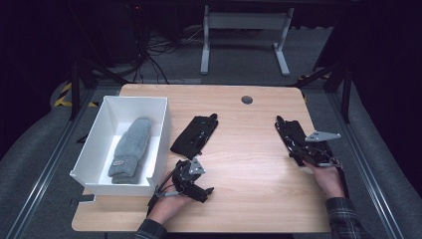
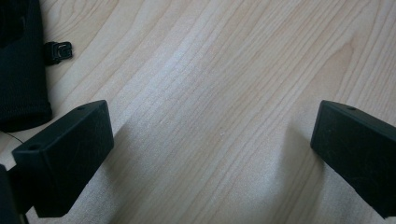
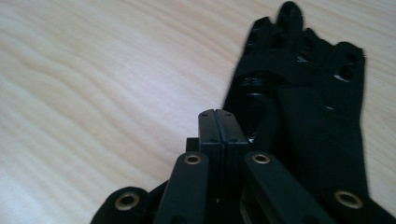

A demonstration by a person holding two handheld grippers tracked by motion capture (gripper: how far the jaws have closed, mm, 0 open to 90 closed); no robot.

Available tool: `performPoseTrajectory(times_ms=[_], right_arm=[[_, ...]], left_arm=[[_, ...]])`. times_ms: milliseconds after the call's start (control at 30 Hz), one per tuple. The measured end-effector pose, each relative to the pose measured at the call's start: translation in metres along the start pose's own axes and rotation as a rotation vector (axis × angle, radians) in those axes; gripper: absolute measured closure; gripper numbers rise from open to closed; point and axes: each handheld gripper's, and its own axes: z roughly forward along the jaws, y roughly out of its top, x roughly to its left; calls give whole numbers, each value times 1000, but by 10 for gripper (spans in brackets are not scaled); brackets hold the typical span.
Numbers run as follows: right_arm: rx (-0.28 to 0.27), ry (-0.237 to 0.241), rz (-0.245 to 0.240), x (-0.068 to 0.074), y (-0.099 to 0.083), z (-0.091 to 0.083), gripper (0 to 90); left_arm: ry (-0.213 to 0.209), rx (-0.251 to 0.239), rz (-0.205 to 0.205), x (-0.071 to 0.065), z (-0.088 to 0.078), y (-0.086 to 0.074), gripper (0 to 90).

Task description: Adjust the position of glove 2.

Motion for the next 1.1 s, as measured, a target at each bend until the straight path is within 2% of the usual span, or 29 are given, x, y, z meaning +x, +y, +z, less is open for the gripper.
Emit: performPoseTrajectory(times_ms=[67, 167, 333, 567, 700, 733, 933, 1100], right_arm=[[39, -26, -3, -7, -1, 8, 900], [68, -24, -4, -9, -4, 14, 900], [69, 12, 9, -5, -5, 13, 900], [77, 84, -29, 19, -4, 12, 900], [85, 135, -56, 40, -5, 9, 900], [85, 135, -56, 40, -5, 9, 900], [90, 203, -99, 68, -2, 11, 900], [91, 247, -128, 85, -1, 10, 900]], left_arm=[[1, 0, 3, 0, 0, 0, 0], [-1, 1, 2, 0, 0, 0, 0], [0, 1, 1, 0, 0, 0, 0], [1, 1, 5, 0, 0, 0, 0], [1, 1, 4, 0, 0, 0, 0], [1, 1, 3, 0, 0, 0, 0], [1, 1, 4, 0, 0, 0, 0], [1, 0, 3, 0, 0, 0, 0]])
